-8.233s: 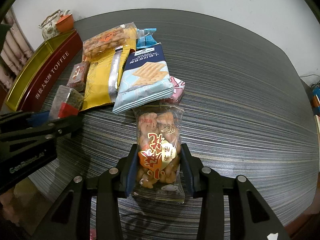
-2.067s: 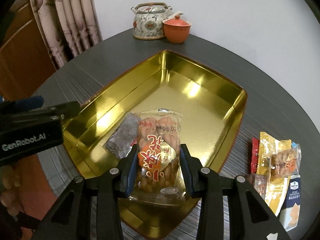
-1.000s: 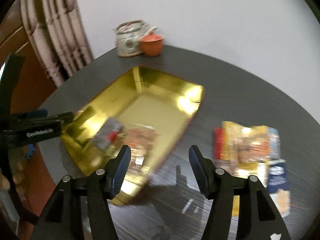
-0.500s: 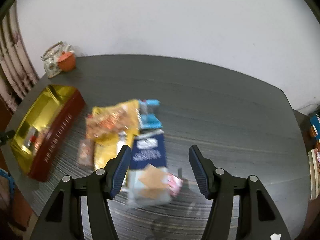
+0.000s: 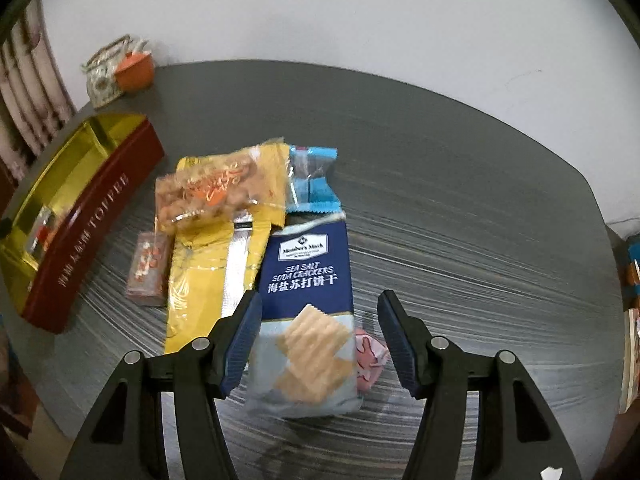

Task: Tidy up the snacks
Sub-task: 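Grasp the blue Member's Mark crackers pack with the right gripper, then lift the crackers pack with the right gripper while the left moves toward the brown packet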

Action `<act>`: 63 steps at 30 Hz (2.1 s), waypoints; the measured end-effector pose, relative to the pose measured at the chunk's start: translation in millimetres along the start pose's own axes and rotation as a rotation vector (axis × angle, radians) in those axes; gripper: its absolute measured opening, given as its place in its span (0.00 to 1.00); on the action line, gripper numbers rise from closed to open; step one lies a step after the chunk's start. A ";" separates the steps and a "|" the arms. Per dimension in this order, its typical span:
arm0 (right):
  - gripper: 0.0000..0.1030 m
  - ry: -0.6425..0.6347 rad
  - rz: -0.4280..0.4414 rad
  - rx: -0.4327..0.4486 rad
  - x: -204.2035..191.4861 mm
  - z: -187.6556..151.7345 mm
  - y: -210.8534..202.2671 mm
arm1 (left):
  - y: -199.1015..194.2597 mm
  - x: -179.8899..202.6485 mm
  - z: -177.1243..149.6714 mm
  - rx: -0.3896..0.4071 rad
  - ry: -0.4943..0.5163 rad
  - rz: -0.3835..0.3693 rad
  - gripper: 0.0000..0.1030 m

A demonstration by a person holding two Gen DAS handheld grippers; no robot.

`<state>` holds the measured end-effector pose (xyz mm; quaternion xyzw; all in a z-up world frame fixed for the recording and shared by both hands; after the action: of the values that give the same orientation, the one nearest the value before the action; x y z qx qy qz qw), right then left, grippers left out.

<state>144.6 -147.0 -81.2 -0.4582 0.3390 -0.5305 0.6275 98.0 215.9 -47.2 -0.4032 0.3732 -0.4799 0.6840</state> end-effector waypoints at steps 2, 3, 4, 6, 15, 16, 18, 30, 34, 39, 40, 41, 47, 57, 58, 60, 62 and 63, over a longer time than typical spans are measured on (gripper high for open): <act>0.56 -0.019 -0.017 -0.006 -3.4 -0.5 4.7 | 1.2 0.2 -0.1 -0.004 0.001 0.000 0.81; 0.56 -0.027 -0.024 -0.011 -5.1 -1.3 7.6 | 2.0 0.6 -0.2 -0.006 0.003 0.001 0.81; 0.56 -0.030 -0.028 -0.013 -6.1 -1.1 9.2 | 2.3 1.1 -0.3 -0.006 0.006 0.002 0.81; 0.54 -0.044 -0.044 -0.018 -8.7 -2.1 13.6 | 2.3 1.9 -0.6 -0.006 0.008 0.002 0.81; 0.37 -0.097 -0.067 0.049 -16.9 -15.4 -0.5 | 5.5 5.2 -1.7 -0.011 0.016 0.010 0.81; 0.37 -0.095 -0.059 0.053 -15.8 -18.4 -3.2 | 5.1 6.4 -1.4 -0.008 0.021 0.009 0.81; 0.36 -0.090 -0.050 0.056 -14.3 -24.0 -8.0 | 4.1 10.9 -2.2 0.000 0.039 0.006 0.81; 0.32 -0.146 0.052 0.054 -18.7 -43.8 -20.1 | -11.8 36.1 -8.4 0.051 0.105 0.009 0.81; 0.35 -0.121 0.090 0.048 -16.2 -48.5 -20.8 | -23.9 54.6 -11.9 0.059 0.137 -0.017 0.81; 0.42 -0.083 0.123 0.033 -19.7 -50.7 -18.9 | -35.9 81.7 -15.5 0.063 0.172 -0.070 0.81; 0.47 -0.078 0.129 0.031 -19.3 -52.2 -18.8 | -37.4 87.4 -16.1 0.062 0.182 -0.078 0.81; 0.52 -0.065 0.124 0.020 -18.4 -54.6 -16.9 | -38.9 95.0 -16.9 0.061 0.194 -0.089 0.81; 0.50 -0.004 0.134 -0.011 -10.1 -60.4 -5.5 | -40.5 128.8 -17.8 0.040 0.235 -0.137 0.81; 0.45 0.003 0.130 -0.004 -10.4 -57.0 -0.1 | -28.8 180.4 -19.1 -0.025 0.269 -0.208 0.81; 0.45 0.008 0.121 -0.002 -8.4 -56.4 0.0 | -26.1 186.1 -19.0 -0.037 0.269 -0.215 0.81; 0.45 0.013 0.105 0.002 -5.1 -55.8 0.2 | -20.9 195.1 -19.0 -0.059 0.269 -0.228 0.81; 0.45 0.035 0.088 0.002 2.2 -55.5 0.6 | -15.1 201.6 -17.5 -0.085 0.255 -0.250 0.81; 0.45 0.047 0.091 0.000 5.4 -55.3 0.9 | -12.5 204.5 -16.5 -0.095 0.242 -0.262 0.82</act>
<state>95.6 -164.1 -101.1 -0.4298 0.3741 -0.5121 0.6427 132.2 14.3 -67.7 -0.4196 0.4195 -0.5917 0.5458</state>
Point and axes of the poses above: each gripper's, at about its wrist camera, not at the fingertips, and y roughly the way its jaws point, x to its right, z to its top, the point moved 6 cm from there along y, roughly the way its jaws point, and after that the axes turned 9 degrees about -x, right-handed, at the moved point
